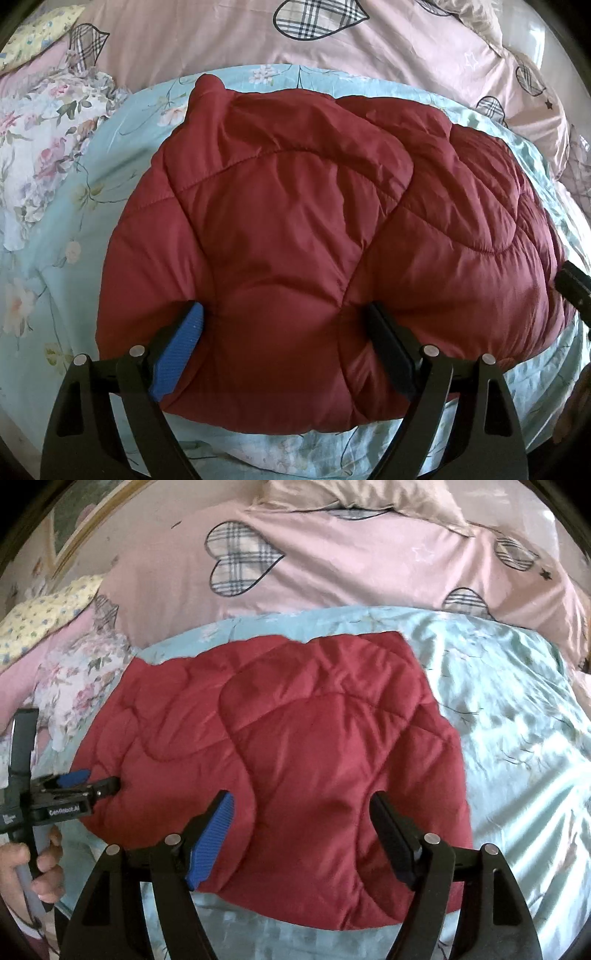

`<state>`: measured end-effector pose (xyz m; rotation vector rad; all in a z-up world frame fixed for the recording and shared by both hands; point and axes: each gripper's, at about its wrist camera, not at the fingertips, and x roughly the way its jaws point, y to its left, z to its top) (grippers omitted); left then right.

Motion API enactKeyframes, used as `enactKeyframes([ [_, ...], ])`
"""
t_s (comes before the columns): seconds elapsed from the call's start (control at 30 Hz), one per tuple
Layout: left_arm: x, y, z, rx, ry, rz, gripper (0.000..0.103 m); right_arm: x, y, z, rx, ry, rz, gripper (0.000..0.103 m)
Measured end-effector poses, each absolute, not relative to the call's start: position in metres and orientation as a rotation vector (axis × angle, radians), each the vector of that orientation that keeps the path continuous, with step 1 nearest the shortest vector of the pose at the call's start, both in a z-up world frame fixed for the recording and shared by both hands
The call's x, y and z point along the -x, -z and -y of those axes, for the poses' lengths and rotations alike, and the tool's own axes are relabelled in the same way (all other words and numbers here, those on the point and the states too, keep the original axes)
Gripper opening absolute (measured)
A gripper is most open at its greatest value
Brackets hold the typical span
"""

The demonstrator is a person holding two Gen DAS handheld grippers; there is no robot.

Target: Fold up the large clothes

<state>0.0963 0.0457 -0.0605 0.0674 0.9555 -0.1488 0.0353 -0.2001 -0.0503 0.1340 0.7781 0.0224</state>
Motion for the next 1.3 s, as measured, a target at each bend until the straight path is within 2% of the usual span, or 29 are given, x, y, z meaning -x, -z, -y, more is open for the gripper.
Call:
enactKeyframes([
  [0.13,-0.097,0.06,-0.045,-0.069,0.153,-0.955,0.089,-0.042,0.072,0.209,-0.155,-0.019,-0.806,0.08],
  [0.5,-0.087,0.052,-0.048,-0.036,0.154,-0.935,0.089,-0.04,0.069,0.213,-0.179,-0.019,-0.802,0.08],
  [0.77,-0.054,0.039,-0.05,-0.01,0.167,-0.925,0.089,-0.003,0.045,0.2,-0.182,-0.091,-0.758,0.081],
  [1.03,-0.017,0.049,-0.051,-0.036,0.179,-0.954,0.09,0.031,0.056,0.181,-0.146,-0.129,-0.811,0.082],
  [1.3,0.003,0.037,-0.051,-0.05,0.162,-0.985,0.09,0.052,0.045,0.172,-0.145,-0.139,-0.825,0.095],
])
